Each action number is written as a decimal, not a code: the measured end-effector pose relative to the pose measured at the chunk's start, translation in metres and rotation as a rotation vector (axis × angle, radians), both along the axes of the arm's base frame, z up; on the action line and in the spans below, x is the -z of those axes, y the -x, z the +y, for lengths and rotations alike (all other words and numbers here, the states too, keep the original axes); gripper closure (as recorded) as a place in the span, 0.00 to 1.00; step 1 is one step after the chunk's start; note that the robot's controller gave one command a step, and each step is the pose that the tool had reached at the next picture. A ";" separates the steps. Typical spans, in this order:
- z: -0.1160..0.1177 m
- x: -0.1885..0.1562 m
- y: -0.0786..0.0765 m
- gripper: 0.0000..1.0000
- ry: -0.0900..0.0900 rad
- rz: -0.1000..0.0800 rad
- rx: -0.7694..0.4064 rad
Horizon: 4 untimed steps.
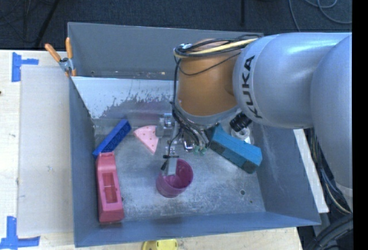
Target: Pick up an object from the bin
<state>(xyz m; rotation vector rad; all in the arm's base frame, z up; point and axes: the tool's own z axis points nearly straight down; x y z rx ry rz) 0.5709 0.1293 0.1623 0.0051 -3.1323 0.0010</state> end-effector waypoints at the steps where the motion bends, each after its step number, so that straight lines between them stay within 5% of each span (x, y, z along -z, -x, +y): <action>1: -0.001 -0.005 -0.001 0.00 -0.001 -0.007 0.003; 2: -0.013 0.024 0.022 0.00 -0.002 -0.013 -0.066; 3: -0.034 0.051 0.049 1.00 -0.003 -0.006 -0.358; 4: -0.034 0.051 0.049 1.00 -0.003 -0.006 -0.357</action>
Offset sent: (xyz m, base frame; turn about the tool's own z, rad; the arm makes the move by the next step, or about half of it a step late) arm -0.0739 -0.0433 -0.0923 -0.2023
